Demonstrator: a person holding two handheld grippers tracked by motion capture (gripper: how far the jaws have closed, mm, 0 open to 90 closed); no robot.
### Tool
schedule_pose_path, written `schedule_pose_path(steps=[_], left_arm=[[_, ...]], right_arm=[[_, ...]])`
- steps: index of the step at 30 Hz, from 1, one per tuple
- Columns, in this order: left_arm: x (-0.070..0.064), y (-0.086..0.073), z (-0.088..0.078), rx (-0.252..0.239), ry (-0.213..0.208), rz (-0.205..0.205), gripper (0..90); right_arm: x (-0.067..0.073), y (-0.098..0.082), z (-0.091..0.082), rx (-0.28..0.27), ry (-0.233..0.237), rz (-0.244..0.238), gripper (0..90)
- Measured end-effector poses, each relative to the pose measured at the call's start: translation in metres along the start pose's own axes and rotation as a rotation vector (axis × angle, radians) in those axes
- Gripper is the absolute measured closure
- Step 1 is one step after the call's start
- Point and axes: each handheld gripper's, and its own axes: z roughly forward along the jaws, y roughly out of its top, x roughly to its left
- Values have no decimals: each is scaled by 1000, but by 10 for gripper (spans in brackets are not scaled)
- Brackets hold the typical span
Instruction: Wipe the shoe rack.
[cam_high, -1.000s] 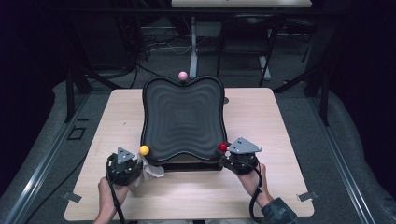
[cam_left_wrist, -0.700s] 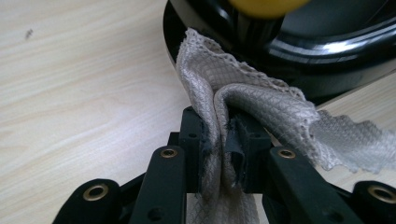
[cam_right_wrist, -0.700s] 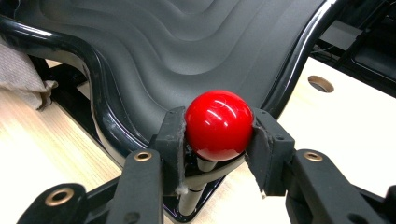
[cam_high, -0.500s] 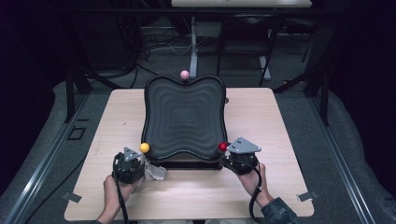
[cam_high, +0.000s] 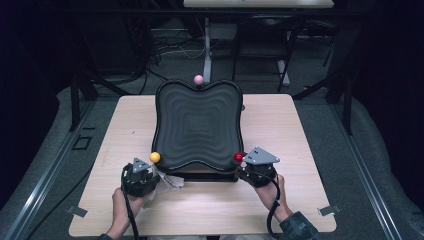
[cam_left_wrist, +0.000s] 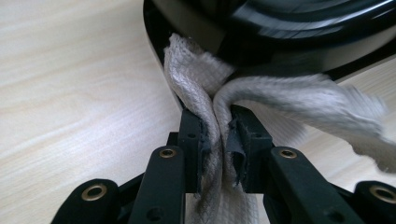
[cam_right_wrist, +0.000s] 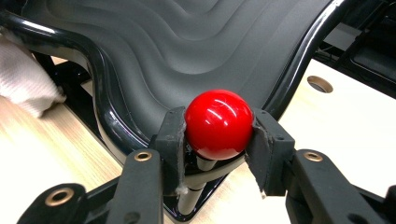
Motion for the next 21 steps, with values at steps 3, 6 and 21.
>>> schedule_pose_path(steps=[3,6,21], left_arm=[[-3,0,-1,0,4,22,748],[-3,1,4,7,5,22,748],[0,-6,30,76,20,37,748]], right_arm=[[0,0,0,1,1,0,598],[0,0,0,0,-2,0,598],[0,0,0,1,-3,-5,598]])
